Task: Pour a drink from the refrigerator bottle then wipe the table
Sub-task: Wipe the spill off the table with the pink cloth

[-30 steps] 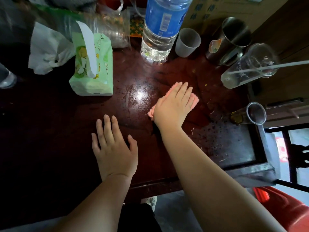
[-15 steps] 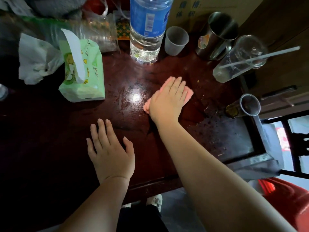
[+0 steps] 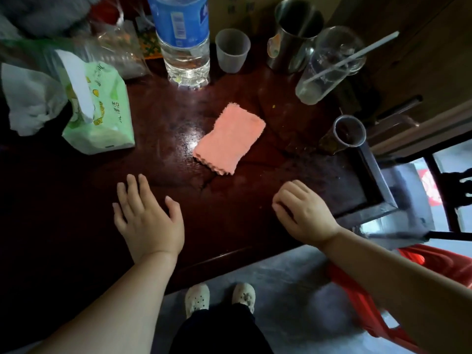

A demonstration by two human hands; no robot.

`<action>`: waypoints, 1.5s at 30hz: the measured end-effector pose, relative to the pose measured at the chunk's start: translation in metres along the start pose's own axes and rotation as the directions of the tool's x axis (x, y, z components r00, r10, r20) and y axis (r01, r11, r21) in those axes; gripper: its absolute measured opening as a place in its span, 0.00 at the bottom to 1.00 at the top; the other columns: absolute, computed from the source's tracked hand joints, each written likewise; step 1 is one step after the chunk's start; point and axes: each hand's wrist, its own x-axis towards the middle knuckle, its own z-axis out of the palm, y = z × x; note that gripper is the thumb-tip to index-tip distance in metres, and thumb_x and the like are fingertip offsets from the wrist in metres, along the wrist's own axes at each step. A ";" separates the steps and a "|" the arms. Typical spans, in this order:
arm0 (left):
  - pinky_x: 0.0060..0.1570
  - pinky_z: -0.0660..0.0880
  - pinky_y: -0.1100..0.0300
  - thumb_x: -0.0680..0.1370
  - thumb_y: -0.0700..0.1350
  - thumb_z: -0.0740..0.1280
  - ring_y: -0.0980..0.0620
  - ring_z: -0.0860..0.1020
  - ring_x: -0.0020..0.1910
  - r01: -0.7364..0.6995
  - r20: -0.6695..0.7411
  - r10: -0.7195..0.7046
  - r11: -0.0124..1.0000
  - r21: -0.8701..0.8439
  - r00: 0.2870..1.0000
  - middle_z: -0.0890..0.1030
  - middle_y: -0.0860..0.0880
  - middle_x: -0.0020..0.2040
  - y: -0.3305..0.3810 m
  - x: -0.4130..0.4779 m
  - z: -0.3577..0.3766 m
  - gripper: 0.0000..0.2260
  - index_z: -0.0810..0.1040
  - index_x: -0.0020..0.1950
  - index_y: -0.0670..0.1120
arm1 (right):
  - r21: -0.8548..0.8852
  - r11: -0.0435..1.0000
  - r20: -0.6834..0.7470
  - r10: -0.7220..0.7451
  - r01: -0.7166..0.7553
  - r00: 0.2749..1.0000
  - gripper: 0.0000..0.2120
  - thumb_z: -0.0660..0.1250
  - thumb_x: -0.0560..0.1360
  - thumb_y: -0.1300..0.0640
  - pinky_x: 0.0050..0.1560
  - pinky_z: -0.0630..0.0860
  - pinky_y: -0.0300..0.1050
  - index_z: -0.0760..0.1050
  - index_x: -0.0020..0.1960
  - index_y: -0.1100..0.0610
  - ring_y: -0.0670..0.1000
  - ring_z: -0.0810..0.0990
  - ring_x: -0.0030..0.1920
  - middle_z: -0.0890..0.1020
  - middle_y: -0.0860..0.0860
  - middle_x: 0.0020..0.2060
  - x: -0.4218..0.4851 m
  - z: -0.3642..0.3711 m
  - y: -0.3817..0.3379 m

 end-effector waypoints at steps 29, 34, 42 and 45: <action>0.71 0.54 0.49 0.81 0.48 0.53 0.44 0.59 0.74 -0.719 0.121 0.727 0.686 -0.110 0.675 0.63 0.44 0.75 0.129 0.063 -0.015 0.22 0.63 0.74 0.43 | 0.118 0.838 -0.341 0.538 -0.533 0.771 0.07 0.68 0.72 0.58 0.42 0.75 0.46 0.81 0.50 0.58 0.54 0.74 0.43 0.79 0.52 0.43 -0.012 0.017 0.007; 0.75 0.43 0.51 0.82 0.51 0.45 0.46 0.44 0.77 -0.799 0.386 0.718 0.595 0.090 0.578 0.49 0.43 0.78 0.141 0.091 0.027 0.25 0.48 0.77 0.41 | 0.134 0.831 -0.332 0.551 -0.540 0.766 0.07 0.67 0.74 0.58 0.43 0.74 0.43 0.81 0.49 0.58 0.52 0.74 0.43 0.79 0.52 0.43 -0.012 0.016 0.007; 0.74 0.45 0.54 0.82 0.50 0.47 0.49 0.47 0.77 -0.793 0.337 0.740 0.609 0.035 0.583 0.52 0.47 0.78 0.149 0.113 0.044 0.24 0.51 0.77 0.44 | 0.160 0.815 -0.289 0.579 -0.558 0.762 0.09 0.62 0.76 0.55 0.43 0.72 0.41 0.80 0.50 0.56 0.51 0.73 0.43 0.79 0.50 0.44 -0.011 0.015 0.008; 0.74 0.45 0.54 0.83 0.50 0.48 0.49 0.46 0.77 -0.774 0.334 0.724 0.632 0.030 0.604 0.51 0.47 0.78 0.164 0.126 0.050 0.24 0.50 0.78 0.44 | 0.165 0.813 -0.287 0.582 -0.559 0.761 0.10 0.62 0.76 0.55 0.44 0.73 0.42 0.80 0.49 0.56 0.51 0.73 0.43 0.79 0.50 0.44 -0.010 0.014 0.007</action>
